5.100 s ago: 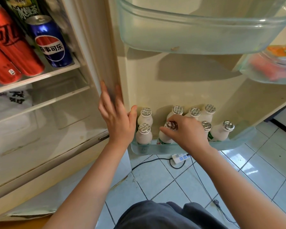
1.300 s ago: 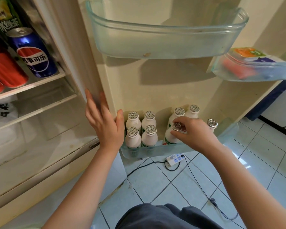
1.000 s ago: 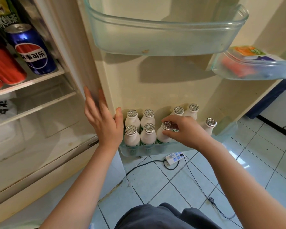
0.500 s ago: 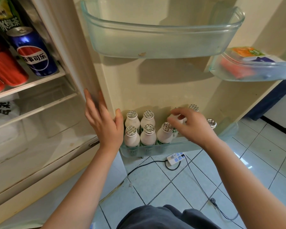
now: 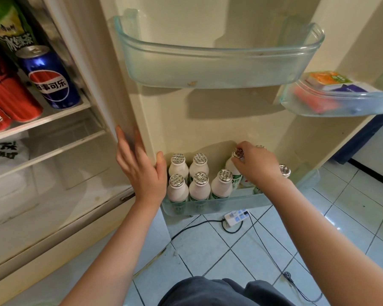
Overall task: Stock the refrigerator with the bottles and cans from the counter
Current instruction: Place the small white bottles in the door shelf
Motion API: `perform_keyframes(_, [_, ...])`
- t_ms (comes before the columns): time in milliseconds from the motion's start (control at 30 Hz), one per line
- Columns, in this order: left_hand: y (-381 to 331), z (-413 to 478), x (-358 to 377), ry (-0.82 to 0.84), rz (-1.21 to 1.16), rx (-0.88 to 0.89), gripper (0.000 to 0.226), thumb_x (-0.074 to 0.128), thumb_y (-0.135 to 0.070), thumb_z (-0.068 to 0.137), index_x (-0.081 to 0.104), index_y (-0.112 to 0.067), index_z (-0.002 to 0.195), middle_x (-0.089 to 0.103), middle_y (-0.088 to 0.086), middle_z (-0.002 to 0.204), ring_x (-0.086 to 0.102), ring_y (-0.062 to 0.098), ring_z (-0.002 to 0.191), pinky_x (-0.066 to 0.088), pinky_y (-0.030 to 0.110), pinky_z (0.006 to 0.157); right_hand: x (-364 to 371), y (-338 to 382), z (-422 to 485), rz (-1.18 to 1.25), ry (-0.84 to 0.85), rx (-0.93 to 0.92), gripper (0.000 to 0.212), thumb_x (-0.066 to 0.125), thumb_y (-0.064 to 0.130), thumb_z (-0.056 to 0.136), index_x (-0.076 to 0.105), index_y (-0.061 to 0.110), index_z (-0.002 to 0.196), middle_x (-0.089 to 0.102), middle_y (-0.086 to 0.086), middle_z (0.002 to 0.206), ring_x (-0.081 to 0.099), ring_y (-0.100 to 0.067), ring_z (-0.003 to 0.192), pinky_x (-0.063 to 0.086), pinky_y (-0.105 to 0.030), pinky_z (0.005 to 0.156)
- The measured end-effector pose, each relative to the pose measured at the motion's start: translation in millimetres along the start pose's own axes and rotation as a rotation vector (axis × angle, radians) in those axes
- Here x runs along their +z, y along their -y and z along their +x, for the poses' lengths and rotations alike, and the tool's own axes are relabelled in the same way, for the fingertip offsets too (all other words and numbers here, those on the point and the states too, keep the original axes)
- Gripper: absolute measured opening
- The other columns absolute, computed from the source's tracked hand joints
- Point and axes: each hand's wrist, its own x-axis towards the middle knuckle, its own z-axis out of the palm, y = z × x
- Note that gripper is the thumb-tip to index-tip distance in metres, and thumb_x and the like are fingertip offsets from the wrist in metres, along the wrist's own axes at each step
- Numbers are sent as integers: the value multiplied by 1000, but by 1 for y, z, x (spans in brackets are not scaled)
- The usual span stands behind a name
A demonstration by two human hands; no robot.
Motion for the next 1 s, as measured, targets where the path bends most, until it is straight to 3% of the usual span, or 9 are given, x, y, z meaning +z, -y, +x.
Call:
perform_keyframes(167, [0,-1,1,2,2,0,65,45,-24,87,15,-18,144,17,27,150,24,34,135,14,36,112,-1,8,3,18,9,-59,41,51,34,93,47,19,131,66,-10,104,60,-31,94,47,-34,68])
perform_keyframes(400, [2,-1,1,16,7,1,58,45,-25,87,26,-8,139,18,29,150,25,36,133,16,38,110,-4,20,8,64,114,-146,43,56,39,89,49,27,130,64,-3,119,58,-26,106,44,-31,75])
perform_keyframes(733, [0,-1,-2,31,19,-15,57,46,-25,88,28,-6,138,19,30,149,26,36,131,15,36,111,-3,19,9,186,129,-98,45,62,42,85,54,28,127,63,3,121,57,-17,112,40,-26,78])
perform_keyframes(1000, [-3,-1,-5,38,28,-30,57,46,-24,88,27,-6,139,19,31,149,25,35,133,14,35,111,-4,9,3,344,225,-98,50,51,45,92,48,21,135,58,3,129,53,-17,115,36,-22,84])
